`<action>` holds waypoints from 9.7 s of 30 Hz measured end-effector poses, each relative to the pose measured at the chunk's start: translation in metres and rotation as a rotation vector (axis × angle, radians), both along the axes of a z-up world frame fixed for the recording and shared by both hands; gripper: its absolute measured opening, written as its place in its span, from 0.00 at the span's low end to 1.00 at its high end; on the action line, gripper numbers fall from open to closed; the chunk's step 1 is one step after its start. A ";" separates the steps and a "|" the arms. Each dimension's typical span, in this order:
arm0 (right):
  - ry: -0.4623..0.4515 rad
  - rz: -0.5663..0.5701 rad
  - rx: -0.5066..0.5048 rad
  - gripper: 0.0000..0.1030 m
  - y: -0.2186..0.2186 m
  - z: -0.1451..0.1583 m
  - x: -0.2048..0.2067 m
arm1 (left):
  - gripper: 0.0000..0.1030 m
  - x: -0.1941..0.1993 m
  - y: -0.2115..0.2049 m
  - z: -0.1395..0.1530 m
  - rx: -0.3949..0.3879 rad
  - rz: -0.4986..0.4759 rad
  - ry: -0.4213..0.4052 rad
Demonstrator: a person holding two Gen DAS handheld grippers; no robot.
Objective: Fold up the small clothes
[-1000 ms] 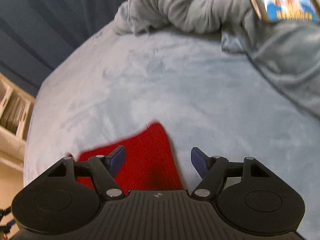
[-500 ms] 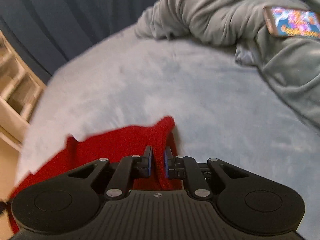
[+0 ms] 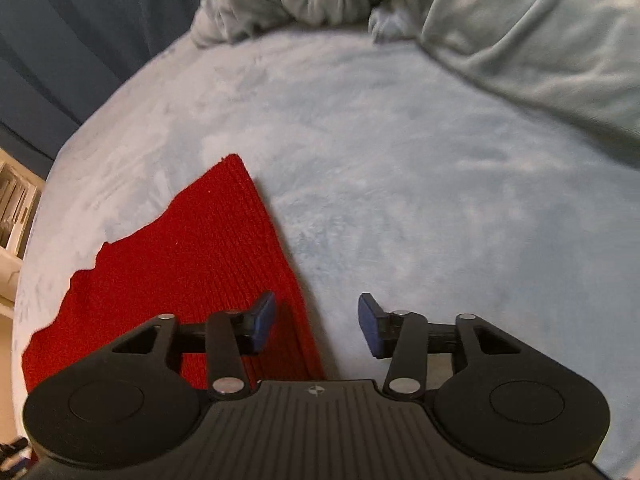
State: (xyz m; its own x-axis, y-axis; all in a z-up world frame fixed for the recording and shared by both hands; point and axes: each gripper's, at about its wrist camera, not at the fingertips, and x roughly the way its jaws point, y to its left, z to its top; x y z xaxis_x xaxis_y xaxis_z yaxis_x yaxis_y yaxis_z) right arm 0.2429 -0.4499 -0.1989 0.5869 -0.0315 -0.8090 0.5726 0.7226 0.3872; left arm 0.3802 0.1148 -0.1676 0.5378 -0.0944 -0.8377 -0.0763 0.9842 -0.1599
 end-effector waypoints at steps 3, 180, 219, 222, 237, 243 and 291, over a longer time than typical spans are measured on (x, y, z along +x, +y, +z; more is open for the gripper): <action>0.044 0.071 -0.035 0.60 0.018 -0.013 -0.017 | 0.99 -0.008 -0.011 -0.023 0.092 -0.010 0.051; -0.056 0.870 -0.506 0.32 0.375 0.079 0.038 | 1.00 -0.078 0.004 0.017 0.207 0.143 -0.097; -0.324 0.616 -0.398 0.77 0.286 0.196 -0.242 | 1.00 -0.346 -0.067 0.156 0.255 0.058 -0.184; -0.321 0.616 -0.394 0.77 0.286 0.194 -0.242 | 1.00 -0.345 -0.069 0.155 0.256 0.053 -0.184; -0.281 0.654 -0.387 0.77 0.294 0.183 -0.228 | 1.00 -0.328 -0.060 0.147 0.241 0.069 -0.134; -0.245 0.655 -0.370 0.77 0.293 0.174 -0.214 | 1.00 -0.309 -0.055 0.139 0.231 0.081 -0.102; 0.075 0.552 0.098 0.86 0.185 -0.006 0.254 | 1.00 -0.053 -0.025 -0.021 -0.318 0.397 0.237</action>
